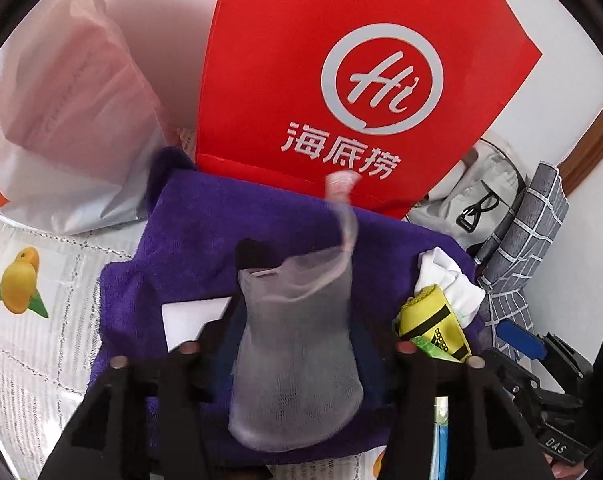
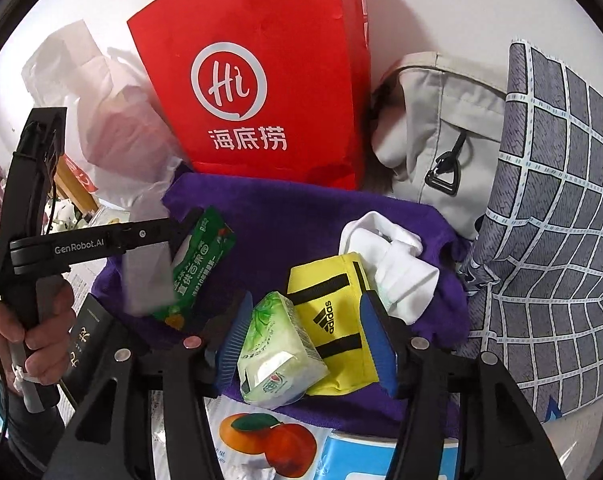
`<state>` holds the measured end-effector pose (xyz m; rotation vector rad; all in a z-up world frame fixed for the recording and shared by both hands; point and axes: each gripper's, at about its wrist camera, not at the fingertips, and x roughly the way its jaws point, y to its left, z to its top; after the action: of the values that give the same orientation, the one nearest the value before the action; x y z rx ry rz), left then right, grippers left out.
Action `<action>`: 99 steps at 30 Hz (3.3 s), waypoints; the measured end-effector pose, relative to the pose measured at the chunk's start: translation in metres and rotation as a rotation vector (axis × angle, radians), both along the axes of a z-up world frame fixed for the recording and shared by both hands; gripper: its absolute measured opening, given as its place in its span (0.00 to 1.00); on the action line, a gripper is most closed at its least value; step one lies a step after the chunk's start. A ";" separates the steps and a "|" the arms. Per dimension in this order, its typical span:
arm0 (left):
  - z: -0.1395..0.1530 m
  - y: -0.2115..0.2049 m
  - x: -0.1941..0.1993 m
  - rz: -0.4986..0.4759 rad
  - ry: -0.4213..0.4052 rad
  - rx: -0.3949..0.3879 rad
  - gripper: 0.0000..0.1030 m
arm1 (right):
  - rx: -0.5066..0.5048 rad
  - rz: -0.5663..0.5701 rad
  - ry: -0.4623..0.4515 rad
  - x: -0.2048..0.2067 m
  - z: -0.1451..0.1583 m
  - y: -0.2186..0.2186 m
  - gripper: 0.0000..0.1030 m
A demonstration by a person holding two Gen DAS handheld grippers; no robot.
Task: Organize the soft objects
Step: 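Lower the tissue pack and mesh bag onto the towel and open both grippers, then grasp the crumpled white tissue on the sheet with the right gripper, then grasp the orange-slice printed packet with the left gripper while the right holds the white tissue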
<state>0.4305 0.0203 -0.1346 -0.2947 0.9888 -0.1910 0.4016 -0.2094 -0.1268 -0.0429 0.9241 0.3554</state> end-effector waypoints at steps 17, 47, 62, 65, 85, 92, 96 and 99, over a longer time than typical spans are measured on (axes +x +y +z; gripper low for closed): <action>0.031 -0.005 -0.016 0.050 -0.150 0.083 0.73 | -0.031 -0.006 -0.054 -0.010 0.014 0.005 0.54; 0.103 -0.001 -0.111 -0.030 -0.250 0.121 0.73 | -0.195 0.004 0.045 -0.164 -0.063 0.052 0.26; 0.052 0.048 -0.216 -0.006 -0.171 0.095 0.73 | -0.123 -0.019 0.086 -0.202 -0.084 0.057 0.18; 0.037 0.048 -0.229 -0.015 -0.134 0.089 0.73 | -0.013 0.018 0.125 -0.223 -0.082 0.055 0.18; -0.046 -0.036 -0.277 -0.240 0.032 0.071 0.73 | -0.039 -0.179 0.041 -0.295 -0.059 -0.035 0.18; -0.062 -0.076 -0.279 -0.343 -0.003 0.126 0.75 | -0.024 -0.216 0.052 -0.302 -0.086 -0.069 0.19; -0.063 -0.085 -0.277 -0.372 -0.004 0.148 0.83 | -0.005 -0.210 0.013 -0.303 -0.089 -0.072 0.19; -0.064 -0.097 -0.276 -0.421 -0.008 0.191 0.85 | 0.010 -0.201 0.004 -0.302 -0.090 -0.074 0.19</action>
<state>0.1543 -0.0763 -0.1985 0.0925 1.0454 -0.4763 0.0996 -0.2831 -0.2166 0.0598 0.9213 0.1741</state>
